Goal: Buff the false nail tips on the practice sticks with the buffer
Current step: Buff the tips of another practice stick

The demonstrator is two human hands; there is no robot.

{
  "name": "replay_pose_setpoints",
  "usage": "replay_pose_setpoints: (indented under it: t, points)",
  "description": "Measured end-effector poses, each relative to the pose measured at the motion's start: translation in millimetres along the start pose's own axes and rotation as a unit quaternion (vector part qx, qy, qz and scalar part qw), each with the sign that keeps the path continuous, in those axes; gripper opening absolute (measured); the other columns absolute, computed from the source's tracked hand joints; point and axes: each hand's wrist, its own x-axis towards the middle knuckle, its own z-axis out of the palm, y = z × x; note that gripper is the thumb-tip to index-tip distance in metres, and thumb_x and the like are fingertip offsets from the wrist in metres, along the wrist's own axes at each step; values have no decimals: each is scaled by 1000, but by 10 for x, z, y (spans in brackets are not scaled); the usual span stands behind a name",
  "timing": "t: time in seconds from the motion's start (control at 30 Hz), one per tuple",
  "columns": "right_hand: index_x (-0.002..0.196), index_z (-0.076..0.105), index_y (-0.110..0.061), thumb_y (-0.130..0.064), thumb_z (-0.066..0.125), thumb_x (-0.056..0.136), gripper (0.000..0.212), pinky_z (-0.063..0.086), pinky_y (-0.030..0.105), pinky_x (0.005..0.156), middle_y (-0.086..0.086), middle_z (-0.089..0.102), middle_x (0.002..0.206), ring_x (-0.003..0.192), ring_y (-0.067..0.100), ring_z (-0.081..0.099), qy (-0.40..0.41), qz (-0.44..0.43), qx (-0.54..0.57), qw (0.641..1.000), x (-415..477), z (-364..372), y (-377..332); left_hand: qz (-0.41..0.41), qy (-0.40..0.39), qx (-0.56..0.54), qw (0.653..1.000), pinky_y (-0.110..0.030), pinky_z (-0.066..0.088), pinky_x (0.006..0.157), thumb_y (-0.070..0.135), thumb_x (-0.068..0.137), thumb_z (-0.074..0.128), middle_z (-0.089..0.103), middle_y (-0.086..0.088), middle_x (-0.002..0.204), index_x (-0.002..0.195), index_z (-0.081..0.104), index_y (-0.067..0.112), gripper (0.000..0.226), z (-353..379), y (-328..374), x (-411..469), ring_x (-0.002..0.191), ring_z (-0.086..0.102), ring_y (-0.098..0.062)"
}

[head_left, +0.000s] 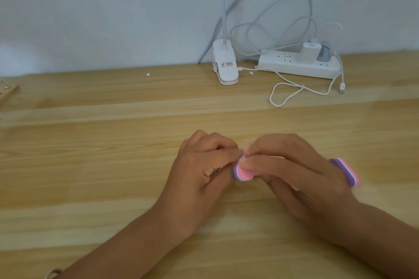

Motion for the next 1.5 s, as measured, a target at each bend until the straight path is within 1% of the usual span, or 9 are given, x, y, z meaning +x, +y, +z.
replay_pose_setpoints:
  t: [0.13,0.27,0.37,0.5,0.6,0.9,1.0,1.37,1.5]
  points:
    - [111,70,-4,11,65,85,30,50,31,90,10,66,110,102,22,64,15,34,-14,999,12,-45,68,2,-3,-9,1000,-26,39,76,29,93,55,64,10,89,89,75,23,22,-3,5,28,82,49,-2]
    - [109,72,-1,12,64,85,29,49,31,92,11,67,110,104,23,63,18,14,-18,1000,-7,24,5,5,-8,-13,1000,-25,40,75,30,94,53,66,10,92,93,76,23,24,-1,-2,13,82,53,-11]
    - [109,72,-1,10,64,86,27,49,32,92,9,66,111,103,22,63,24,42,-32,998,3,-21,53,-2,-7,-16,1000,-26,39,76,28,94,55,65,10,90,88,75,21,22,-5,-5,15,82,54,-12]
    - [106,74,0,15,61,85,29,47,30,95,9,66,112,107,22,62,0,-6,-23,1000,-27,22,-8,1,-23,-11,1000,-25,38,75,28,94,53,67,10,92,92,76,19,25,-2,-5,11,82,56,-14]
    - [107,73,0,14,61,85,29,46,26,95,11,66,111,104,21,61,9,20,-38,999,3,-27,64,-12,-16,-24,1000,-26,38,76,27,93,58,65,10,89,89,75,23,18,-5,-6,19,81,54,-12]
    - [109,72,-2,9,64,86,28,49,29,92,9,66,110,102,22,65,24,31,-25,999,-12,-43,37,-51,7,-102,993,-35,43,79,20,89,66,66,9,88,90,78,17,12,-13,8,13,86,57,-14]
    - [107,73,-2,12,64,85,27,48,30,92,8,66,111,104,21,63,23,-2,-13,1000,-17,7,-9,-57,-1,-115,992,-31,44,78,24,89,66,67,8,89,94,78,16,16,-12,6,9,87,57,-14]
    - [106,71,1,10,65,86,23,49,30,91,9,65,110,101,23,63,41,37,-24,998,-6,-29,17,-87,-3,-153,984,-25,41,80,20,87,65,69,8,88,89,78,16,14,-25,0,10,86,56,-10]
    - [106,71,0,8,66,86,21,46,26,94,9,65,108,102,22,62,38,23,-25,999,-13,5,-16,-89,3,-164,982,-24,43,80,23,87,67,71,8,90,92,78,19,13,-35,-14,-5,89,59,-15]
